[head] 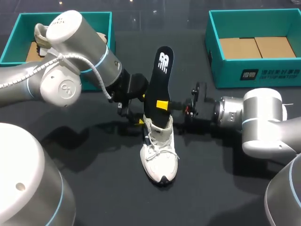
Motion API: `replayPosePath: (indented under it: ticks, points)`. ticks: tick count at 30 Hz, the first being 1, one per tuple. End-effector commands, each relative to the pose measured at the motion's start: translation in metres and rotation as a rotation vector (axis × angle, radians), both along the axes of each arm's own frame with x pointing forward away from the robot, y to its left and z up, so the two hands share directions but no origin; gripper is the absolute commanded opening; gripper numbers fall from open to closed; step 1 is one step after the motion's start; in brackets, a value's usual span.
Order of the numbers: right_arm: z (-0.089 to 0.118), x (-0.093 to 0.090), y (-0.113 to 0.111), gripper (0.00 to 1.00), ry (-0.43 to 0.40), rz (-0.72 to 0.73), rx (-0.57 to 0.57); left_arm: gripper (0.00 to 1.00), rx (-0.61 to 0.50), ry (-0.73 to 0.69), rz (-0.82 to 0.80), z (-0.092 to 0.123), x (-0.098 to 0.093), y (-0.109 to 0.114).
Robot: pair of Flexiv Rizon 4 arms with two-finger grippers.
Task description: Take the shoe out of the shoebox, open the shoe tongue, remove and reinsert the insole, then place the shoe into the shoebox
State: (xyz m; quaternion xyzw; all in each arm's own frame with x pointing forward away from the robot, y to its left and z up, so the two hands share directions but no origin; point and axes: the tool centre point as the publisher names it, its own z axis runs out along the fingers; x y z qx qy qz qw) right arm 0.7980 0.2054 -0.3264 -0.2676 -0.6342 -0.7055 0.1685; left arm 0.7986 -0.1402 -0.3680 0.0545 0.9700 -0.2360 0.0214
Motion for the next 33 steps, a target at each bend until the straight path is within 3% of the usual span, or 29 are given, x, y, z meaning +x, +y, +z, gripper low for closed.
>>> replayPosePath:
  ticks: [1,20,33]
  points:
    - [-0.009,-0.007,0.000,0.00,0.003,0.021,0.001,1.00,0.002,-0.001,0.000,0.000,0.000,-0.001]
    - [-0.028,-0.035,0.002,0.00,0.078,0.070,-0.003,1.00,0.002,-0.001,0.000,0.000,0.000,-0.001]
    - [-0.028,-0.035,0.007,0.01,0.114,0.097,-0.035,1.00,0.002,-0.001,0.000,0.000,0.000,-0.001]
